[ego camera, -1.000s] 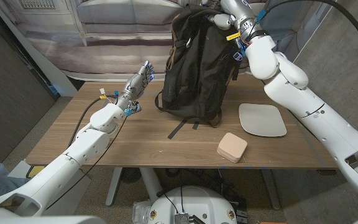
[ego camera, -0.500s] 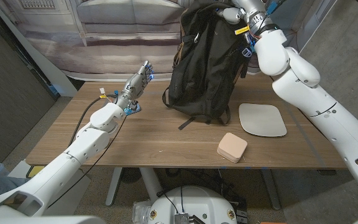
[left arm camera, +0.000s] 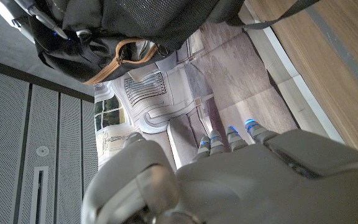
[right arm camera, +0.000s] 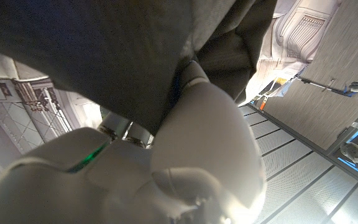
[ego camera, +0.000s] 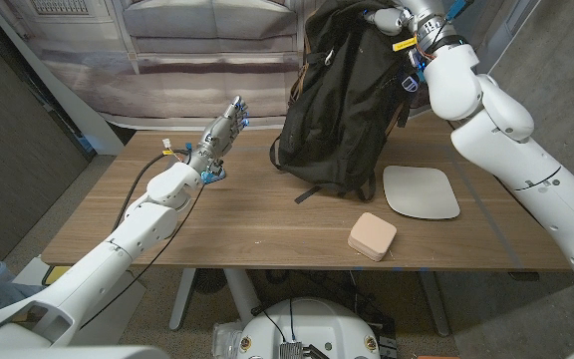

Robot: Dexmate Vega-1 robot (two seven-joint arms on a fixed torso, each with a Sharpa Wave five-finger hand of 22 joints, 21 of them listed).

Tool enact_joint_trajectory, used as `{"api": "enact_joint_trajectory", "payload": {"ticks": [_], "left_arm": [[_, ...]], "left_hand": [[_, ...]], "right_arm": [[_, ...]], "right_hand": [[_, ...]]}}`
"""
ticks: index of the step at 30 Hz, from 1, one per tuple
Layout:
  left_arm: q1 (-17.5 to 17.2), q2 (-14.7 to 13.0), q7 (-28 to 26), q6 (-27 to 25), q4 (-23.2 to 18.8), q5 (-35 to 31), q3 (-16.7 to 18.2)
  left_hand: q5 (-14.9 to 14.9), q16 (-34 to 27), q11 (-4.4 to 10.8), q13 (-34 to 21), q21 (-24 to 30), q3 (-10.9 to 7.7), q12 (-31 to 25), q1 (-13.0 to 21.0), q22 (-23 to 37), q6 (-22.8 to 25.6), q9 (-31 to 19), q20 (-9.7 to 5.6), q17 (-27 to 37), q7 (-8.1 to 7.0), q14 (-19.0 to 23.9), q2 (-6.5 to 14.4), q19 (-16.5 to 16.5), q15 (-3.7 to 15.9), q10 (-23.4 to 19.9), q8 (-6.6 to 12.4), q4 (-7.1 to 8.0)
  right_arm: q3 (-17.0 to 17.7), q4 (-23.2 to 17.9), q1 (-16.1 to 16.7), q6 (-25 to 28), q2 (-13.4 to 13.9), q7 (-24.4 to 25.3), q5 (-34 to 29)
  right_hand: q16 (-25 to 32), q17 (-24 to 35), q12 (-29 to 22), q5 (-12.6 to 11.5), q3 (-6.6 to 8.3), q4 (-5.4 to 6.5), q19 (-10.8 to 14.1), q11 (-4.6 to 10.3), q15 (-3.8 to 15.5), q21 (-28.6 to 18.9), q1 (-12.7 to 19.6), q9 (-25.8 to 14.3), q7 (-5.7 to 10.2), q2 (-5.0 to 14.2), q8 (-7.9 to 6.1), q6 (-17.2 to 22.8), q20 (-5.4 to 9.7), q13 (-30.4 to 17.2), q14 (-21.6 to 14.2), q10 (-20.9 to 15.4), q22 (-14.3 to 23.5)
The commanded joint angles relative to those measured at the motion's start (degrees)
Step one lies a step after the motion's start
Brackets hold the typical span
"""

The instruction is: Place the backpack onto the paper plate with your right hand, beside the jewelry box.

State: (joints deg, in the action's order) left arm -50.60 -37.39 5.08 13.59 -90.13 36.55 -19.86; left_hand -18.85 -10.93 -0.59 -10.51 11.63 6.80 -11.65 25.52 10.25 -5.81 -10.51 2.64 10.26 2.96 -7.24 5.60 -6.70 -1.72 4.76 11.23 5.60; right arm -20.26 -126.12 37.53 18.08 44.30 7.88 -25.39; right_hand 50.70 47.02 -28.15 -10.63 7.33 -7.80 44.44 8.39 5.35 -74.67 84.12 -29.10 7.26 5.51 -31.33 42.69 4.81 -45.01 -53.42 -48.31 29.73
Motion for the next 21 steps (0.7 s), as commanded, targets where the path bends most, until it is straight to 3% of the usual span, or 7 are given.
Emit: {"api": "enact_joint_trajectory", "payload": {"ticks": [1,21], "left_arm": [[1.19,0.31,0.68,-0.35,0.86,-0.1,-0.5],[2.69,1.33,1.54,0.07,2.29,-0.39,-1.34]], "left_hand": [[0.09,0.14,-0.15,-0.24,-0.02,0.5,0.05,0.37,0.23,-0.05,-0.25,-0.1,0.31,-0.08,-0.14,0.29,-0.04,-0.21,0.3,0.0,0.0],[0.13,0.13,-0.18,-0.24,-0.03,0.71,0.03,0.46,0.23,-0.05,-0.25,-0.09,0.31,0.02,-0.15,0.39,-0.08,-0.17,0.24,0.01,0.02]], "right_arm": [[3.37,-3.66,3.43,3.71,2.96,0.74,0.44],[8.91,-8.8,9.68,7.7,6.4,2.53,1.04]], "right_hand": [[0.27,-0.05,0.51,-0.31,-0.25,-0.2,-0.07,-0.01,7.79,-0.69,2.74,-0.21,0.27,2.14,0.15,0.34,8.18,-0.38,-1.76,-0.48,-0.08],[0.93,-0.09,1.39,-0.31,-0.45,-0.13,-0.52,-0.08,7.81,-1.84,2.85,-0.41,0.19,2.13,0.6,0.54,8.18,-0.89,-1.7,-0.73,-0.72]]}}
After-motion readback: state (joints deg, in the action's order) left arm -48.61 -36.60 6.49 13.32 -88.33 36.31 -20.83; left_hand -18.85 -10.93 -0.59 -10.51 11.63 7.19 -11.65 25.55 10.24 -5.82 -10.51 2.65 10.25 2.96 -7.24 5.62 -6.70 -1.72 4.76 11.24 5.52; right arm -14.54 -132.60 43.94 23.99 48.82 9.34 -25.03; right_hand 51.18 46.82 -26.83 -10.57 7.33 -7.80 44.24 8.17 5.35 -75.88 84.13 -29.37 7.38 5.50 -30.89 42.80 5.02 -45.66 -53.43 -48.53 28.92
